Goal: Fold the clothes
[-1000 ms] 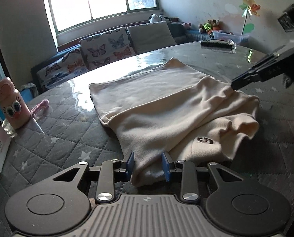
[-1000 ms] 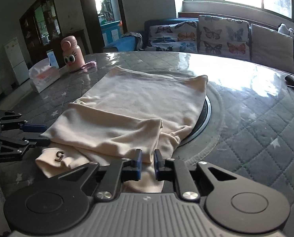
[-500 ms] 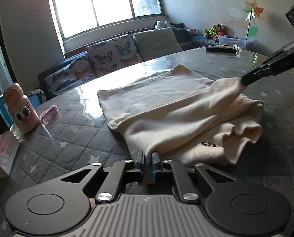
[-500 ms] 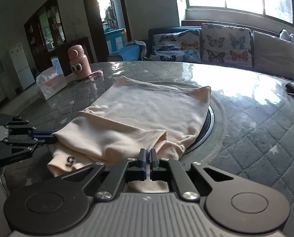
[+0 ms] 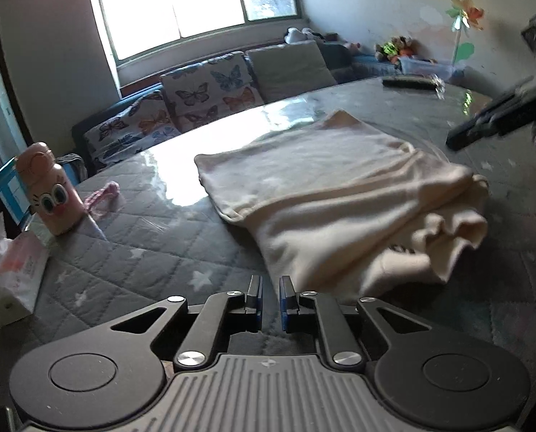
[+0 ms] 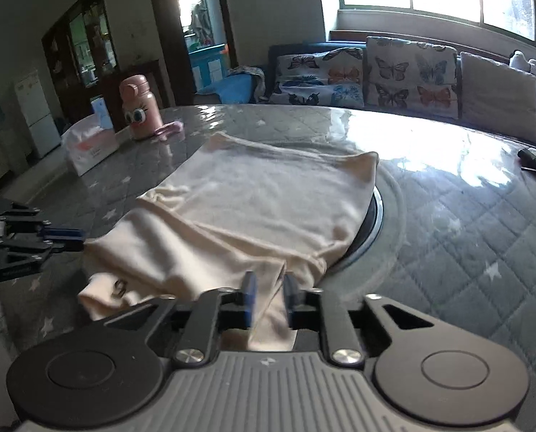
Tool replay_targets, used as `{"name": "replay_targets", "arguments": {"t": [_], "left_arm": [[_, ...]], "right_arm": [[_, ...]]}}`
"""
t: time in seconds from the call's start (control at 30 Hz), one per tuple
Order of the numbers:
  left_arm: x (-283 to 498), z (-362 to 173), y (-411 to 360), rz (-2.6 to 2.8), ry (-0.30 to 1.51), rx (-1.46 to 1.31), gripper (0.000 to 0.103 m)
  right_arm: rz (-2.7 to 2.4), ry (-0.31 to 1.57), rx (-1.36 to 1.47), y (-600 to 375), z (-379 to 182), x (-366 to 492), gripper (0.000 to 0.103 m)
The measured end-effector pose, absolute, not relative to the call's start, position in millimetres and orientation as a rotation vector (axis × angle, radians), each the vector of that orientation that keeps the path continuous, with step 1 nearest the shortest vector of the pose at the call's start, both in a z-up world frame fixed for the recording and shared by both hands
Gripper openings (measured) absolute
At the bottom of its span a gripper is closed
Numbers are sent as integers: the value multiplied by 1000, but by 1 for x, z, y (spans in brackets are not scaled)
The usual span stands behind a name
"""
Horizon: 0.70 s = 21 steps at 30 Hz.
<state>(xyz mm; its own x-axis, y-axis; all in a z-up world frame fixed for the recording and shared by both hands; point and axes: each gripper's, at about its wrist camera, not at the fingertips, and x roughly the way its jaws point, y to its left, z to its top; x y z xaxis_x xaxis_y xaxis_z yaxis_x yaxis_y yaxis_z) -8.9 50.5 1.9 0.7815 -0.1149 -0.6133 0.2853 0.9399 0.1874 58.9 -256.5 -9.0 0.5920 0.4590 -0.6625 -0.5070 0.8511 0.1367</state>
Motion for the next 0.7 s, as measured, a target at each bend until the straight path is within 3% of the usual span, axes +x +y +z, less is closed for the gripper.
{"name": "replay_targets", "arguments": {"t": [0.23,0.27,0.3,0.33,0.7], "left_arm": [[15,15,36,-265,598,211,12],[20,14,32,-277,598,211,12],[26,11,27,-288,602,211,12],[32,8,22,-297,609,211,12],[54,-11,18,-301,667,235,13]], "right_arm": [[548,797,-66,-242,-33,83,18],[544,793,-71,-241,-33,82,16],[539,789,-76,-240,-33,82,4],[534,785,-81,-238,-33,81,3],[542,720,-110,-232,-21,75,6]]}}
